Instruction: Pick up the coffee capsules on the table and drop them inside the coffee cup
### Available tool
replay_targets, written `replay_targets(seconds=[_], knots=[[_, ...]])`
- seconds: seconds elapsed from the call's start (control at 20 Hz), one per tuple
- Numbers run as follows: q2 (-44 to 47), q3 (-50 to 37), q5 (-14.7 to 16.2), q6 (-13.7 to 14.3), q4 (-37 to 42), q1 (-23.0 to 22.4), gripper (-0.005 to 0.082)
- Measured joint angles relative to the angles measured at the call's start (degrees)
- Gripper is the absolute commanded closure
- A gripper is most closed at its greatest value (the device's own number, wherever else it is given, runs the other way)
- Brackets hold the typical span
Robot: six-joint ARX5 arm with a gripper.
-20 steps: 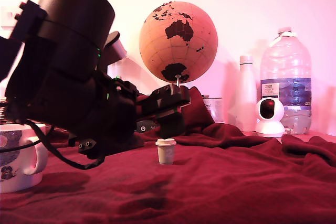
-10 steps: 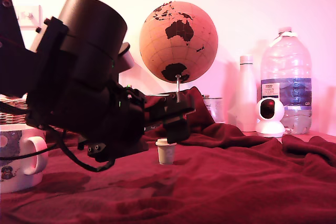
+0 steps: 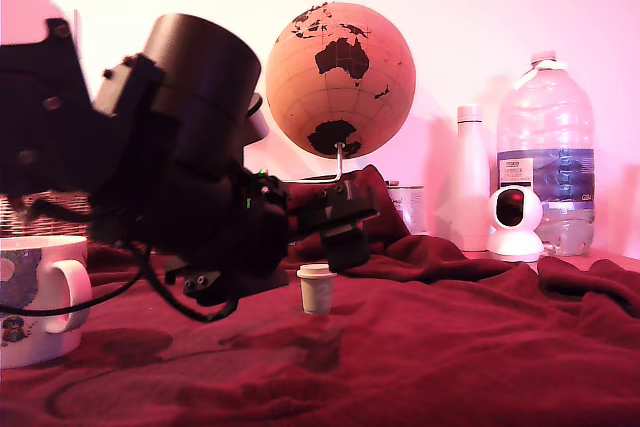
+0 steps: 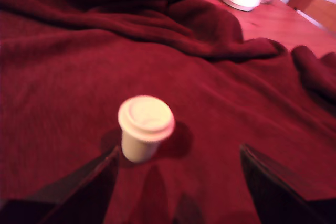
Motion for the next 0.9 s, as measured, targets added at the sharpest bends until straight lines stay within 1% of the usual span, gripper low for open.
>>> replay_targets(seconds=[0.3,0.5,0.65,0.8,0.9], knots=[[1.9,1.6,1.1,0.0,-1.1,1.0,0.011],[2.9,3.6,3.8,0.0,-2.8,1.9,0.0111],[3.6,5.9,5.5,0.0,-6.2,2.8,0.011],[3.8,7.9,6.3,0.0,-10.5,4.2,0.011],[3.8,8.9,7.8,0.0,-12.9,5.3,0.011]])
